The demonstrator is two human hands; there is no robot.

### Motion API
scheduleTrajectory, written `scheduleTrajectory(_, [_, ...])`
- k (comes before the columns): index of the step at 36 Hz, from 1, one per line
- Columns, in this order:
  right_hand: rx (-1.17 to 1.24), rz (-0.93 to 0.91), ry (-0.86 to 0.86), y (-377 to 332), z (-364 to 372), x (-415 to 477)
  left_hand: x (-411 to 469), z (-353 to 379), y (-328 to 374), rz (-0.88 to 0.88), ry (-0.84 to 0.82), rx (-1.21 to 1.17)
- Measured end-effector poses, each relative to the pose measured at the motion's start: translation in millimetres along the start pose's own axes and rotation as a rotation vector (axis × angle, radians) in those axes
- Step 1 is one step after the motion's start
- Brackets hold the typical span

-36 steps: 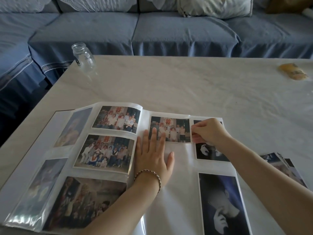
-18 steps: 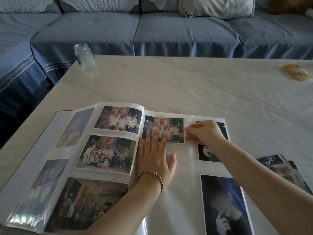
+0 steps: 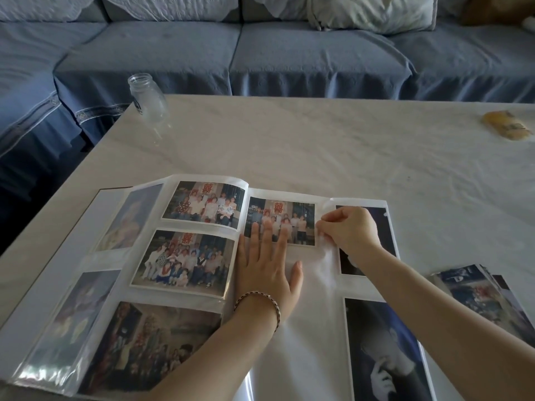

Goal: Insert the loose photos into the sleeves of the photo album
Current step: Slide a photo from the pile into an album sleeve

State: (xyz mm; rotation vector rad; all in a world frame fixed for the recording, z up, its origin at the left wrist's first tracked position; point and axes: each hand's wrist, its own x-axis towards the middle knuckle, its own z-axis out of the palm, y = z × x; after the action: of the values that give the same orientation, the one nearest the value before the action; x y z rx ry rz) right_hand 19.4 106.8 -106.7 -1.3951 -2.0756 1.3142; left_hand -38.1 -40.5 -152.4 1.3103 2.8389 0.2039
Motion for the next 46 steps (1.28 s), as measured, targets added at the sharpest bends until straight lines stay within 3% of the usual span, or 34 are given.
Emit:
scheduleTrajectory(8, [0.044, 0.054, -0.004, 4, -1, 4, 0, -4, 0, 0.036, -0.048, -0.01])
scheduleTrajectory(13, [0.013, -0.104, 0.108, 11, -1, -9, 1, -9, 2, 0.042, -0.071, 0.024])
scheduleTrajectory(18, [0.071, -0.218, 0.16, 28, -32, -36, 8, -16, 5, 0.043, -0.205, 0.135])
scheduleTrajectory(22, [-0.146, -0.268, 0.184, 58, -76, -56, 26, -18, 21, 0.03, -0.267, 0.053])
scheduleTrajectory(28, [-0.59, -0.028, 0.122, 102, -134, -78, 27, -19, 41, 0.068, -0.249, -0.069])
scheduleTrajectory(33, [-0.841, 0.016, 0.027, 122, -151, -88, 13, -27, 38, 0.15, -0.147, -0.304])
scheduleTrajectory(41, [-0.907, 0.081, -0.137, 114, -167, -83, -3, -51, 25, 0.206, -0.092, -0.511])
scheduleTrajectory(46, [-0.971, 0.063, -0.092, 106, -168, -85, -10, -59, 29, 0.259, -0.096, -0.524])
